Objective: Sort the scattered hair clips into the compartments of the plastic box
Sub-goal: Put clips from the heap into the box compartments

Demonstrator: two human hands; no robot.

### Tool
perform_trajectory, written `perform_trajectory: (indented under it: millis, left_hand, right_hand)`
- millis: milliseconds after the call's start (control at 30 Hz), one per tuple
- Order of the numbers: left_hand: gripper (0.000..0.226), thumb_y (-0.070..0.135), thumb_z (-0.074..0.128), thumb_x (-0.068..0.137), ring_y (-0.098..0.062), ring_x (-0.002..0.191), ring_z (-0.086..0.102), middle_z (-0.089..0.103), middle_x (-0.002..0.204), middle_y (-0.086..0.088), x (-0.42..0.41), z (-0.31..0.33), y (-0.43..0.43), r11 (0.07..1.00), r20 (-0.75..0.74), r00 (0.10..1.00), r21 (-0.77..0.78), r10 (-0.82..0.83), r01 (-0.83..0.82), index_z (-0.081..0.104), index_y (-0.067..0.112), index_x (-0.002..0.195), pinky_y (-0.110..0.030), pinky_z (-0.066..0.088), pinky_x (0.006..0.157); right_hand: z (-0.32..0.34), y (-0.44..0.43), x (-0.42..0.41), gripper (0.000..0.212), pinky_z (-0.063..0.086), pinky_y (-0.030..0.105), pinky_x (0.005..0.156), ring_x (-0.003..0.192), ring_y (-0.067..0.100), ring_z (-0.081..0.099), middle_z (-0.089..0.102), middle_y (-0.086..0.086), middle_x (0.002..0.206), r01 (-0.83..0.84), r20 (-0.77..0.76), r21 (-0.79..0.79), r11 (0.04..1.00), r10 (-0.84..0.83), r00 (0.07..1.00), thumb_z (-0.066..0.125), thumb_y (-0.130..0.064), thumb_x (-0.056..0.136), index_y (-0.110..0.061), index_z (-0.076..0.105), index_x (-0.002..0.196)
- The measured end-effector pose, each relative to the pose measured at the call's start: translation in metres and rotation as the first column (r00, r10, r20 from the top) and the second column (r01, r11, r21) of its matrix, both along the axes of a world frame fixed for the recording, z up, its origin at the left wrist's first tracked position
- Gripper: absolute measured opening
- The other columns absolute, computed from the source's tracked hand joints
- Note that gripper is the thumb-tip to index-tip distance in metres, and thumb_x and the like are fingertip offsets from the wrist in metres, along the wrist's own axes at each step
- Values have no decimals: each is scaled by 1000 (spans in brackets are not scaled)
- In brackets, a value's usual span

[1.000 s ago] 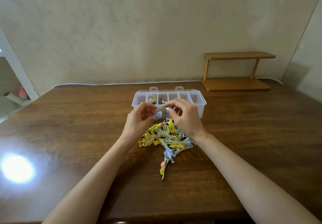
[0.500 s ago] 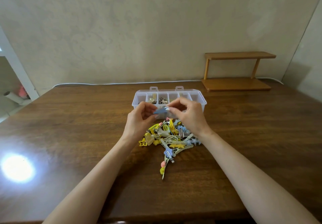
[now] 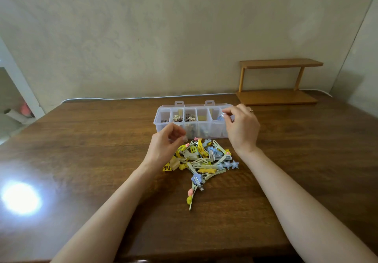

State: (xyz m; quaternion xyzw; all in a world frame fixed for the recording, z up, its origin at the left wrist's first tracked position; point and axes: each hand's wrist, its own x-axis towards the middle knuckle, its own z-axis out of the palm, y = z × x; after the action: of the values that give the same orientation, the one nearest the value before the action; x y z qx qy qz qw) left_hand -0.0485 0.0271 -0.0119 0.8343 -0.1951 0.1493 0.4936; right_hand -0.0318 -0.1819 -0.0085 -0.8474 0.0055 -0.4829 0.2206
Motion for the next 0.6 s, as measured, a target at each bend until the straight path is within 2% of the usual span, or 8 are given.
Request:
perform_trajectory:
  millis: [100, 167, 267, 333, 433, 500, 600]
  left_hand:
    - [9, 9, 67, 83, 1, 74, 56, 61, 80, 11, 0, 0, 0, 998, 18, 1000, 69, 7, -8, 62, 11, 90, -5, 42, 64]
    - [11, 9, 68, 82, 1, 76, 56, 60, 80, 14, 1, 2, 1, 994, 37, 999, 111, 15, -19, 61, 14, 89, -4, 42, 64]
    - [12, 10, 69, 81, -2, 76, 57, 61, 80, 12, 2, 2, 3, 985, 55, 998, 170, 23, -32, 62, 15, 89, -8, 44, 65]
    - [12, 12, 70, 80, -9, 77, 59, 62, 81, 8, 4, 1, 3, 975, 55, 998, 219, 28, -39, 63, 13, 89, -20, 49, 68]
    - [11, 15, 71, 79, -14, 79, 60, 64, 82, 3, 5, -1, 5, 962, 50, 998, 268, 35, -47, 64, 15, 88, -33, 53, 71]
    - [10, 15, 70, 80, -13, 77, 60, 64, 82, 3, 5, 0, 6, 959, 45, 998, 279, 40, -51, 64, 16, 87, -33, 53, 71]
    - [8, 17, 69, 81, -6, 72, 56, 61, 78, 9, 6, 1, 8, 955, 39, 998, 291, 47, -56, 63, 17, 86, -29, 50, 68]
  right_hand:
    - [-4, 1, 3, 13, 44, 30, 75, 83, 24, 62, 70, 3, 91, -63, -36, -50, 997, 61, 997, 67, -9, 83, -14, 73, 93]
    - [-3, -1, 3, 15, 43, 29, 81, 87, 23, 62, 70, 2, 95, -76, -52, -56, 996, 74, 996, 66, -12, 84, -15, 72, 98]
    - [2, 1, -4, 13, 41, 16, 69, 79, 12, 58, 69, 0, 93, -151, -40, -26, 988, 150, 988, 65, -11, 85, -15, 72, 96]
    - [9, 3, -12, 10, 39, 11, 62, 73, 5, 55, 69, -2, 89, -249, -70, -10, 968, 248, 966, 64, -10, 86, -14, 71, 92]
    - [15, 7, -19, 10, 38, 15, 63, 73, 3, 53, 67, -9, 85, -347, -329, -30, 938, 318, 889, 61, -19, 89, -20, 71, 93]
    - [14, 7, -20, 11, 41, 21, 67, 79, 4, 55, 68, -12, 88, -329, -496, -113, 938, 233, 836, 61, -28, 89, -24, 72, 92]
    - [12, 8, -19, 17, 47, 26, 71, 89, 11, 63, 72, -7, 95, -286, -616, -210, 935, 100, 781, 65, -36, 86, -25, 73, 95]
